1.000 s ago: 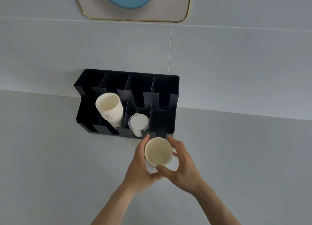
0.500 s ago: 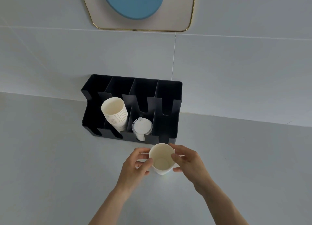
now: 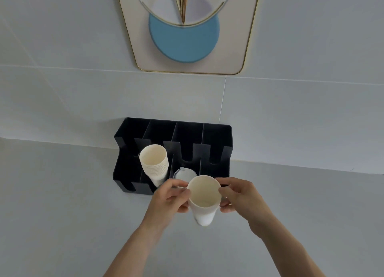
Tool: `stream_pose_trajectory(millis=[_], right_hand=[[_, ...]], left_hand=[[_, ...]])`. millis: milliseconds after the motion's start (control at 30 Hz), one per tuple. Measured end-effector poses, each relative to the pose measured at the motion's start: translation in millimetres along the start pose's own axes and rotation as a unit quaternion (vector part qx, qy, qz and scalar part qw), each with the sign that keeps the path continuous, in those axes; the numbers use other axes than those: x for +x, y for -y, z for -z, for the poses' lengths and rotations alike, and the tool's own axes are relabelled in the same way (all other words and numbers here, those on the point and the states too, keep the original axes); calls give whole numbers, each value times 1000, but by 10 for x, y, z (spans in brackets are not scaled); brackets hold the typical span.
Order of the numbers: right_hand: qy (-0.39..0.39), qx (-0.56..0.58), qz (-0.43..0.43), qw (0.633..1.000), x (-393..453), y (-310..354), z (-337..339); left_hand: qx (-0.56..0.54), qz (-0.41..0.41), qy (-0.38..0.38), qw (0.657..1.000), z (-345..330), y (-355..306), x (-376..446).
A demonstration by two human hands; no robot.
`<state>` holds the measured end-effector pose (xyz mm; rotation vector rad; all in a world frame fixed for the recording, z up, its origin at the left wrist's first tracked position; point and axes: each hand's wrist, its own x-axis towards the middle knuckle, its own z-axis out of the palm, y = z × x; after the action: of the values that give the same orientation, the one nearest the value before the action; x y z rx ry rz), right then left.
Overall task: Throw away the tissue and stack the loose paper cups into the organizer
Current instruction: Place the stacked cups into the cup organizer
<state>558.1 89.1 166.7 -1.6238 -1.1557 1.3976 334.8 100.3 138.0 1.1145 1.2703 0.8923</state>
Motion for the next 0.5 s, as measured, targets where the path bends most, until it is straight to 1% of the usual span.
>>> stream_pose_trajectory(millis=[100,300,500], right_hand=[[12,2,28,1000,68,432,-133],[-37,15,73,997,348,1194,-482],[-74,28,95,992,661,1762,-810]], left_hand=[[-11,-25,3,1000,291,-347,146],[-34,-74,-17,996,832,-1007,518],[-54,-102,-41,992,1257,-1445,881]])
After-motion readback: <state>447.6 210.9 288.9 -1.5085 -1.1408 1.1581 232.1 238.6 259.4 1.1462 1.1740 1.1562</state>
